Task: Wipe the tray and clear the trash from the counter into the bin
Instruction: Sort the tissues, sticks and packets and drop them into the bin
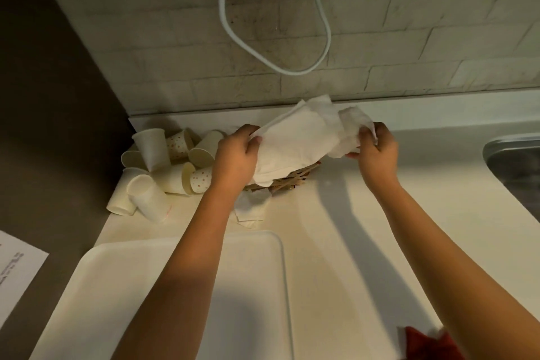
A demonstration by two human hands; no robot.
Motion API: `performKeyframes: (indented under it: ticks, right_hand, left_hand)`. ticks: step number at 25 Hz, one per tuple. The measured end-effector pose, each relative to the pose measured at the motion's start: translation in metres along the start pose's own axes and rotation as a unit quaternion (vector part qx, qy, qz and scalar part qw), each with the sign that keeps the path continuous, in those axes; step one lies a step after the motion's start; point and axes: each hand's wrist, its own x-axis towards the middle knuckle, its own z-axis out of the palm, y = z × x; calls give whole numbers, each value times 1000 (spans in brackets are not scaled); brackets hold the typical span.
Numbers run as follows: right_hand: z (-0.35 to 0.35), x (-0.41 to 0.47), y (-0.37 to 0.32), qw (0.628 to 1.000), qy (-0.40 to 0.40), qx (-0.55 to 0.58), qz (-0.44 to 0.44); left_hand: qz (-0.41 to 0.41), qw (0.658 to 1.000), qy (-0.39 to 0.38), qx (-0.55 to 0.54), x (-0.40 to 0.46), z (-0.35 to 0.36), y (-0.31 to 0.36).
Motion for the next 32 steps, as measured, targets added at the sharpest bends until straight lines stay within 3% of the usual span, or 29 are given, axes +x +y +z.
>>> performKeyframes:
  ticks: [6, 11, 20, 27, 30, 32]
  right_hand:
    - [-45, -53, -16, 998, 49, -41, -24]
    - [-86, -110, -18, 993, 89, -75, -22]
    - [-182, -188, -11, 976, 184, -120, -12]
    - [-284, -244, -9, 965, 235, -114, 17]
    - [-342, -284, 0, 963, 256, -73, 38]
    - [-383, -316, 16, 959, 264, -60, 83]
  left_hand:
    - [-110, 983, -9, -146, -68, -6, 24]
    - [-169, 960, -82, -209, -136, 3, 40]
    - [-190, 932, -189, -246, -232, 38, 80]
    - [-91, 913, -305, -255, -316, 65, 151]
    - [-68, 882, -412, -216, -367, 88, 177]
    - [-108, 851, -475, -197, -403, 109, 190]
